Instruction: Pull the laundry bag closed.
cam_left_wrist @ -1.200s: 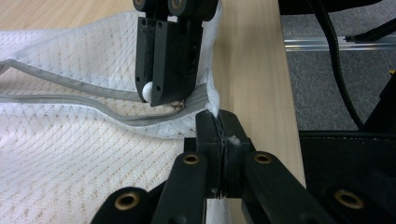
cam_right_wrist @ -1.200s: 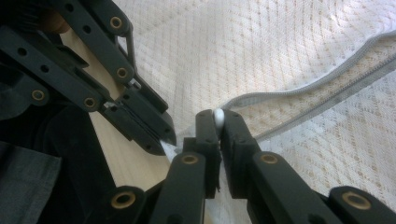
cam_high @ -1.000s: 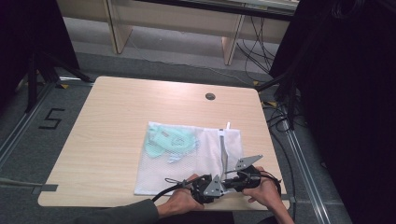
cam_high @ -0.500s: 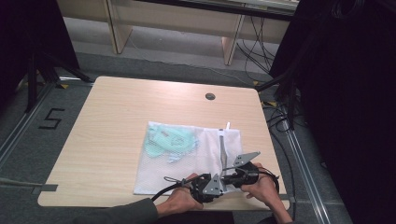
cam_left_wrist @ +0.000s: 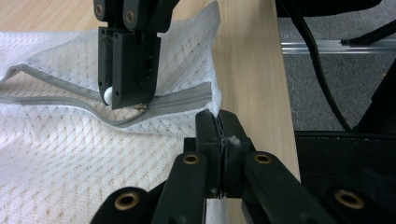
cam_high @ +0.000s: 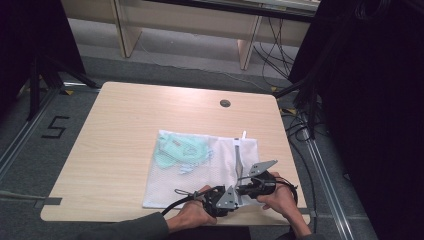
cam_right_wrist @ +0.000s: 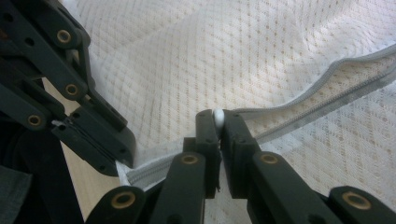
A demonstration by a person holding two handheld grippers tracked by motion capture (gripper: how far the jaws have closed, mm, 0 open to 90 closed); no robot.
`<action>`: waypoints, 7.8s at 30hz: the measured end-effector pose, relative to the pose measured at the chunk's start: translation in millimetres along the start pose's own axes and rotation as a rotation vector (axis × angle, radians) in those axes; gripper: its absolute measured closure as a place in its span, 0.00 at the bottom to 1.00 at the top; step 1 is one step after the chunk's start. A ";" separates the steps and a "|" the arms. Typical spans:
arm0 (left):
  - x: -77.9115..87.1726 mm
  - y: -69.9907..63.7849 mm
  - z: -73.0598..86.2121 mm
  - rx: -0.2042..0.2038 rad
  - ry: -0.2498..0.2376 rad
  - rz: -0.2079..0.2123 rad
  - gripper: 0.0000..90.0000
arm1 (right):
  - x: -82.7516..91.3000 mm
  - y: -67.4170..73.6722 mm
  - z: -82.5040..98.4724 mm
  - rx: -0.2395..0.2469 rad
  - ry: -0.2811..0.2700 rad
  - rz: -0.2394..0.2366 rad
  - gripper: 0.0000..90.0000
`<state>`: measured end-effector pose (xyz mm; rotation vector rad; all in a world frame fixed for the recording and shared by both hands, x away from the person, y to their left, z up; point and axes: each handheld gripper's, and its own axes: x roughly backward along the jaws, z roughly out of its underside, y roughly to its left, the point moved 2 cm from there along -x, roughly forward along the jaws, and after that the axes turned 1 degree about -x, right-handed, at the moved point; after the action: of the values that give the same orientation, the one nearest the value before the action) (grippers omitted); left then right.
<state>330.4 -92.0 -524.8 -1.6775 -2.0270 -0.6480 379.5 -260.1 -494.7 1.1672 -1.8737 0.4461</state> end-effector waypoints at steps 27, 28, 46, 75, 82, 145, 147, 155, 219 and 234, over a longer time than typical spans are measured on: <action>3.9 -0.1 0.4 0.022 -0.001 0.024 0.98 | -1.9 -18.5 -9.9 -0.008 0.007 0.050 0.96; 4.0 0.3 0.6 0.024 -0.006 0.013 0.98 | -1.5 -18.9 -10.1 -0.011 0.006 0.046 0.96; 4.0 -2.2 0.5 0.036 -0.009 0.036 0.98 | -2.9 -33.1 -17.0 -0.004 -0.005 0.087 0.96; 5.4 2.5 2.3 0.066 -0.015 0.036 0.98 | -9.1 -55.7 -29.0 -0.033 -0.012 0.096 0.96; 5.1 1.0 1.9 0.060 -0.022 0.030 0.98 | -11.2 -66.1 -31.1 -0.038 -0.044 0.125 0.96; 3.9 -2.9 0.8 0.068 -0.010 0.056 0.98 | -21.0 -96.8 -48.8 -0.051 -0.028 0.184 0.96; 4.3 -2.7 0.7 0.066 -0.011 0.055 0.98 | -20.1 -98.7 -49.8 -0.052 -0.032 0.181 0.96; 3.8 -3.3 1.1 0.064 -0.012 0.054 0.98 | -21.4 -102.8 -54.6 -0.065 -0.032 0.200 0.96; 1.8 -9.4 -0.1 0.068 -0.016 0.074 0.98 | -23.3 -135.9 -68.3 -0.061 -0.097 0.284 0.96; 1.8 -4.2 0.9 0.068 -0.001 0.065 0.98 | -25.7 -137.4 -71.0 -0.064 -0.116 0.307 0.96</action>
<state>325.9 -90.7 -524.8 -1.6972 -1.9638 -0.5496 536.1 -266.8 -493.8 0.8812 -2.1633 0.4908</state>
